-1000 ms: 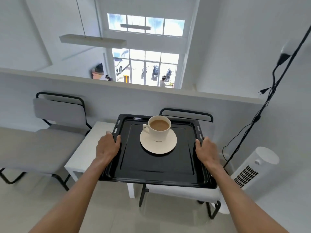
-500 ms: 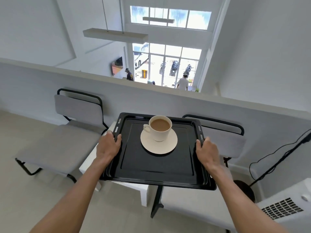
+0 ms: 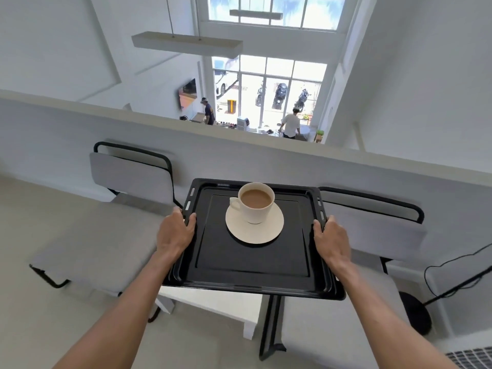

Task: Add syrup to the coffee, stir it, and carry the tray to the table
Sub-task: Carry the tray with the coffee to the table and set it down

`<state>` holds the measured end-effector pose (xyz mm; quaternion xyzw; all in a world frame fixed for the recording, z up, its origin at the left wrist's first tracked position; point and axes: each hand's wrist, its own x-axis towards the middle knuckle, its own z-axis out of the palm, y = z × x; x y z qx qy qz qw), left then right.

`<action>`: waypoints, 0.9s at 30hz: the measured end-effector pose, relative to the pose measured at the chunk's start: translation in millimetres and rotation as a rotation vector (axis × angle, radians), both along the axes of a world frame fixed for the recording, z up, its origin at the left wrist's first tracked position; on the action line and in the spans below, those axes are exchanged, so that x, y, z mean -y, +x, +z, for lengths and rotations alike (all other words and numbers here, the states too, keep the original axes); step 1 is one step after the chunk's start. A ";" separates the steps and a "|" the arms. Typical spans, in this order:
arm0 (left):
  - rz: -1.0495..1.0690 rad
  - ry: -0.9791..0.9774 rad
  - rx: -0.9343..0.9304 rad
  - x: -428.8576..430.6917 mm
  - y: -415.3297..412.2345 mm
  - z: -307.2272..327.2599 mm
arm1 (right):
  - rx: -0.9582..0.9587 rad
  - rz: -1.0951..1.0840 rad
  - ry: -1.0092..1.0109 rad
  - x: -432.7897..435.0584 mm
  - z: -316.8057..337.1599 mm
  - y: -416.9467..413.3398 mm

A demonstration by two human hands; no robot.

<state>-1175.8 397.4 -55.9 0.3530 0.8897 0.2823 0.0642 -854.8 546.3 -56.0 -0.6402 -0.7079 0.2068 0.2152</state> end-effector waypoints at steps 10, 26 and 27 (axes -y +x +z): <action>-0.107 -0.013 -0.011 -63.8 -118.2 -24.5 | -0.011 -0.085 -0.015 -35.0 -18.2 -105.8; -0.121 -0.101 -0.006 -128.7 -212.2 -90.0 | -0.024 -0.111 -0.039 -99.6 -99.6 -199.1; -0.122 -0.120 0.003 -132.9 -218.8 -98.9 | -0.019 -0.121 -0.038 -102.1 -108.1 -204.3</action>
